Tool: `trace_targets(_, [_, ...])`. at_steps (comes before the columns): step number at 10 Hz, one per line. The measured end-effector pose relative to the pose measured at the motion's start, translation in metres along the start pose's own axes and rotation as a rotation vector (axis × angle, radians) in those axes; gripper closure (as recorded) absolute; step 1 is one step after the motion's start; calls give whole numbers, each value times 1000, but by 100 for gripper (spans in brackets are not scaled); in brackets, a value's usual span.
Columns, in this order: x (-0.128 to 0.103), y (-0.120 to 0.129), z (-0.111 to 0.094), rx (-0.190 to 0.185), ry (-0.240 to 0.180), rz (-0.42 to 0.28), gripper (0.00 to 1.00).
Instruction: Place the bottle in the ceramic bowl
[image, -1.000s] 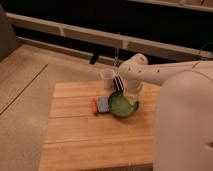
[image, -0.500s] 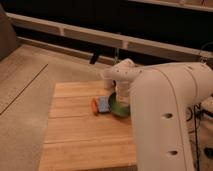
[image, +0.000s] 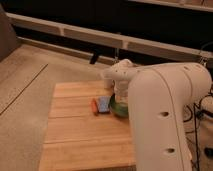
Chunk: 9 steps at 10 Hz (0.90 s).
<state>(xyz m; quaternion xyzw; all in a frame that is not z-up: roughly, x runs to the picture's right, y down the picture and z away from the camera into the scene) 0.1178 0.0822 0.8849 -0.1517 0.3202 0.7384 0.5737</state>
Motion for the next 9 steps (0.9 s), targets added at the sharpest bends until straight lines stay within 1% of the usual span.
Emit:
trace_targets(1, [0,0,0,0,0,0,48])
trace_targets(3, [0,0,0,0,1,1,28])
trace_targets(4, [0,-1,0,-1,1,2,21])
trace_targets(9, [0,-1,0,0,1,2,20])
